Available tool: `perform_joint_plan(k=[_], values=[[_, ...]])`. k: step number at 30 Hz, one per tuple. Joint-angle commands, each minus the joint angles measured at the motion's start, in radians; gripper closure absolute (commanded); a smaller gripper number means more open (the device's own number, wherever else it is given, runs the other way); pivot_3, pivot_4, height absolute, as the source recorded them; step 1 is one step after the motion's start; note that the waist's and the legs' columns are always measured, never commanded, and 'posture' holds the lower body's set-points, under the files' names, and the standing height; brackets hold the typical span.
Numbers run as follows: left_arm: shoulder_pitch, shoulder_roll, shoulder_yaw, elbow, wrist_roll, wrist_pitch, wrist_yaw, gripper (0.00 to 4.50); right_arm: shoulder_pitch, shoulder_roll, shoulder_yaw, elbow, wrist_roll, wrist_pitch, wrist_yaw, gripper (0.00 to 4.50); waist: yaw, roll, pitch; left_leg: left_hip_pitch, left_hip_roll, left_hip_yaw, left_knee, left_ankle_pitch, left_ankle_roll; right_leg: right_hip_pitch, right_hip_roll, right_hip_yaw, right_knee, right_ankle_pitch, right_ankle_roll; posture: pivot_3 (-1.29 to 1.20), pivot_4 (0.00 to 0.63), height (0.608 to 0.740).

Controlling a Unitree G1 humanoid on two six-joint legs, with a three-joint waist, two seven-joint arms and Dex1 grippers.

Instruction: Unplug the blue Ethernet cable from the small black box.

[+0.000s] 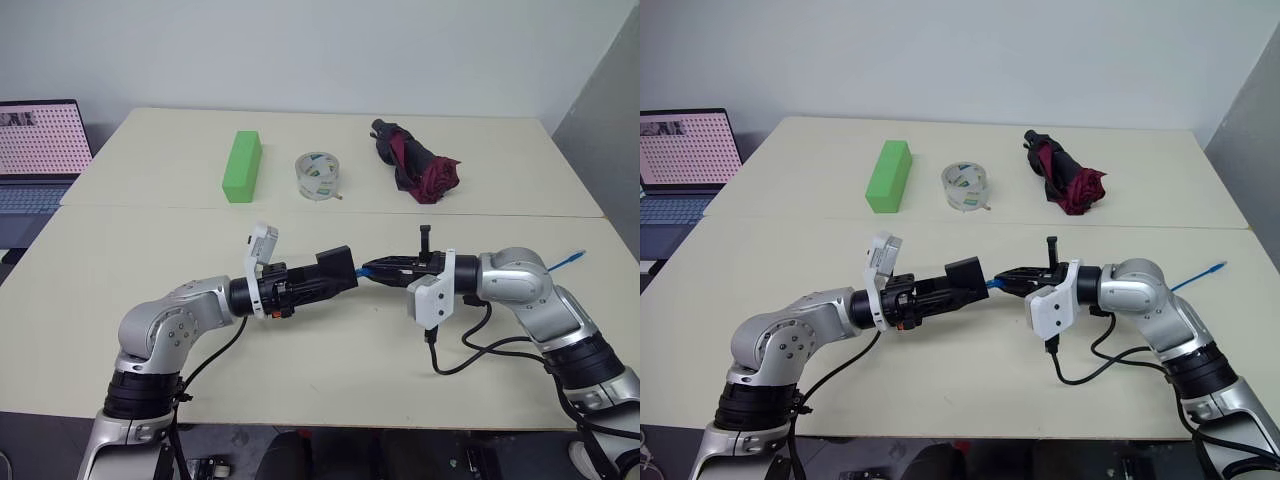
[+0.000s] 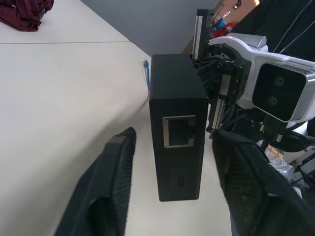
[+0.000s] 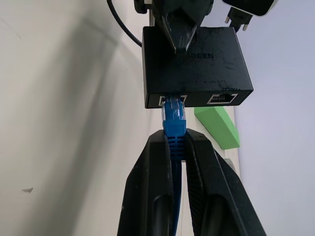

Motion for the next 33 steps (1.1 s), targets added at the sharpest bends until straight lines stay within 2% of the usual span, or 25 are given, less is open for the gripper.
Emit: perform_joint_plan(k=[1,4,9,11,12,13,16,19,23,27,29,33], values=[[-0.013,0.007,-0.001,-0.008,0.0,-0.025,-0.026,2.95,-0.024,0.005,-0.004,-0.021,-0.002,-0.006,-0.008,4.4,0.0,0.0,0.0,0.0,0.0,0.0,0.0,0.0,0.0,0.0,0.0,0.0,0.0,0.0,0.0,0.0,0.15,0.74],[-0.01,0.007,-0.004,-0.009,0.005,-0.031,-0.032,3.67,-0.024,0.005,-0.001,-0.022,-0.009,-0.01,-0.007,4.4,0.0,0.0,0.0,0.0,0.0,0.0,0.0,0.0,0.0,0.0,0.0,0.0,0.0,0.0,0.0,0.0,0.15,0.74],[-0.007,0.009,-0.008,-0.01,0.017,-0.036,-0.041,3.73,-0.017,-0.003,0.015,-0.031,-0.01,0.001,0.02,4.4,0.0,0.0,0.0,0.0,0.0,0.0,0.0,0.0,0.0,0.0,0.0,0.0,0.0,0.0,0.0,0.0,0.15,0.74],[-0.001,0.021,-0.019,-0.018,0.029,-0.043,-0.054,3.73,-0.017,-0.01,0.015,-0.031,-0.009,0.002,0.028,3.7,0.0,0.0,0.0,0.0,0.0,0.0,0.0,0.0,0.0,0.0,0.0,0.0,0.0,0.0,0.0,0.0,0.15,0.74],[0.001,0.025,-0.023,-0.021,0.033,-0.045,-0.059,3.73,-0.017,-0.012,0.015,-0.032,-0.008,0.003,0.031,3.62,0.0,0.0,0.0,0.0,0.0,0.0,0.0,0.0,0.0,0.0,0.0,0.0,0.0,0.0,0.0,0.0,0.15,0.74],[0.003,0.029,-0.027,-0.025,0.036,-0.049,-0.064,3.73,-0.016,-0.02,0.014,-0.038,0.0,0.012,0.043,3.3,0.0,0.0,0.0,0.0,0.0,0.0,0.0,0.0,0.0,0.0,0.0,0.0,0.0,0.0,0.0,0.0,0.15,0.74],[0.008,0.039,-0.038,-0.037,0.046,-0.063,-0.077,3.73,-0.005,-0.053,0.005,-0.086,0.043,0.066,0.091,2.74,0.001,0.0,0.0,0.0,0.0,0.0,0.0,0.0,0.0,0.0,0.0,0.0,0.0,0.0,0.0,0.0,0.15,0.74],[0.011,0.057,-0.053,-0.047,0.068,-0.09,-0.099,3.73,0.033,-0.106,-0.024,-0.205,0.187,0.244,0.17,2.12,0.002,0.0,0.0,0.0,0.0,0.0,0.0,0.0,0.0,0.0,0.0,0.0,-0.001,0.0,0.0,0.0,0.15,0.74],[0.005,0.082,-0.076,-0.045,0.101,-0.134,-0.141,3.73,0.066,-0.138,-0.083,-0.362,0.433,0.629,0.192,2.07,0.002,0.0,0.0,0.0,0.0,-0.001,0.0,0.0,0.0,0.001,0.0,0.0,-0.001,0.0,0.0,0.0,0.15,0.74],[-0.014,0.096,-0.085,-0.05,0.106,-0.158,-0.185,3.73,0.06,-0.114,-0.137,-0.463,0.718,1.035,0.126,2.07,0.002,0.0,0.0,0.0,0.0,-0.002,0.0,0.0,0.0,0.0,0.0,-0.001,0.0,0.0,0.0,0.0,0.15,0.74],[-0.021,0.106,-0.091,-0.063,0.105,-0.163,-0.208,3.73,0.057,-0.093,-0.15,-0.471,0.807,1.166,0.094,2.07,0.002,0.0,0.0,0.0,0.0,-0.002,0.0,0.0,0.0,0.001,0.0,-0.001,-0.001,0.0,0.0,0.0,0.15,0.74],[-0.022,0.12,-0.086,-0.074,0.105,-0.166,-0.225,3.73,0.06,-0.066,-0.16,-0.459,0.891,1.301,0.071,2.07,0.002,0.0,0.0,-0.001,0.0,-0.002,0.0,0.0,0.0,0.0,0.0,-0.001,-0.001,0.0,0.0,0.0,0.15,0.74]])
